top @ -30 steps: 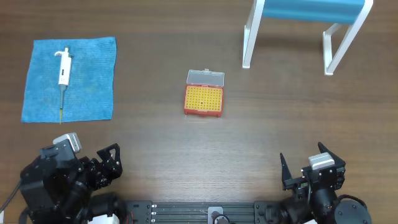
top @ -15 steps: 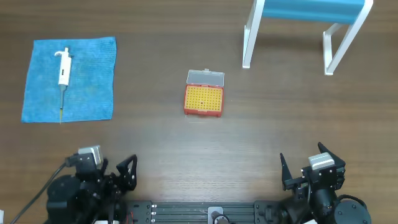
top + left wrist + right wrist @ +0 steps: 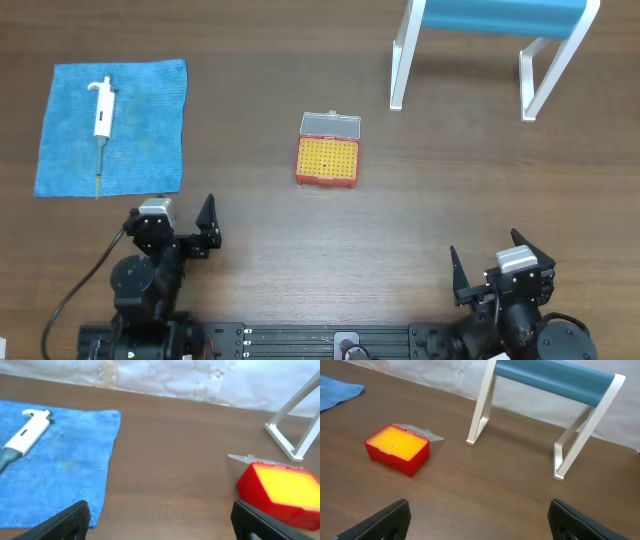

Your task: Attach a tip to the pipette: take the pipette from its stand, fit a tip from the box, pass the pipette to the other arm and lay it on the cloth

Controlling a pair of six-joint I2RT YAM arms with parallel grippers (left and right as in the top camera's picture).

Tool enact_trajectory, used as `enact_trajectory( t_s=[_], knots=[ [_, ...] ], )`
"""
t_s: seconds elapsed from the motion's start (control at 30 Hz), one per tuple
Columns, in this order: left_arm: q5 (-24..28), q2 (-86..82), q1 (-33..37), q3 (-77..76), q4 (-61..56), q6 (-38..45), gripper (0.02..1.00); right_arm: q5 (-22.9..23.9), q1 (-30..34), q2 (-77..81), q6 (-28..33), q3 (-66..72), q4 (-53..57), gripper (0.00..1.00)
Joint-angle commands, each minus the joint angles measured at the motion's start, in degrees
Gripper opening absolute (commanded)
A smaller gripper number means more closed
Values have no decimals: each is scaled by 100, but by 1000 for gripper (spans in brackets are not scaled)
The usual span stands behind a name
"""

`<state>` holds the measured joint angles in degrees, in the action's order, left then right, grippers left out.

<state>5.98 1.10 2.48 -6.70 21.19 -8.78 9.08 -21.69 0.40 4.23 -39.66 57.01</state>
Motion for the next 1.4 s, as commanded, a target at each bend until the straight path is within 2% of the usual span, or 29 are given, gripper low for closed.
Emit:
enact_trajectory(
  t_s=[0.03, 0.47, 0.53, 0.57, 0.63, 0.67, 0.77, 0.8, 0.83, 0.87, 0.97, 1.0, 1.2, 1.4],
  knots=[
    [-105, -55, 13, 15, 79, 96, 912, 37, 28, -33, 79, 11, -22, 882],
    [-105, -52, 13, 15, 81, 94, 912, 33, 28, -33, 74, 15, 35, 884],
    [-107, -52, 13, 15, 79, 94, 912, 11, 61, -31, -98, 98, 20, 884],
    [-107, -52, 13, 17, 79, 94, 912, -22, 256, -31, -396, 315, -249, 884],
    [-105, -52, 13, 15, 81, 94, 912, -501, 861, -31, -461, 986, -1158, 882],
    [-105, -52, 13, 15, 81, 94, 912, -1038, 1353, -31, -461, 1641, -2166, 884],
    [-105, -52, 13, 17, 79, 94, 912, -2487, 2208, -31, -461, 3187, -4953, 884],
    [-105, -52, 13, 15, 81, 94, 912, -2824, 2374, -31, -461, 3735, -5803, 884],
    [-105, -52, 13, 17, 81, 94, 910, -2894, 2465, -33, -463, 3936, -5831, 888],
    [-107, -52, 13, 17, 79, 94, 912, -2708, 2496, -33, -354, 3939, -5455, 888],
    [-107, -52, 13, 15, 79, 94, 912, -1443, 2459, -35, 31, 3941, -5318, 888],
    [-105, -52, 13, 17, 81, 94, 912, -1150, 2433, -35, 83, 3941, -5283, 888],
    [-105, -52, 13, 15, 81, 94, 912, -1143, 2135, -35, 37, 3941, -5283, 888],
    [-107, -52, 13, 17, 79, 94, 912, -1143, 2138, -35, 37, 3941, -5292, 888]
  ],
)
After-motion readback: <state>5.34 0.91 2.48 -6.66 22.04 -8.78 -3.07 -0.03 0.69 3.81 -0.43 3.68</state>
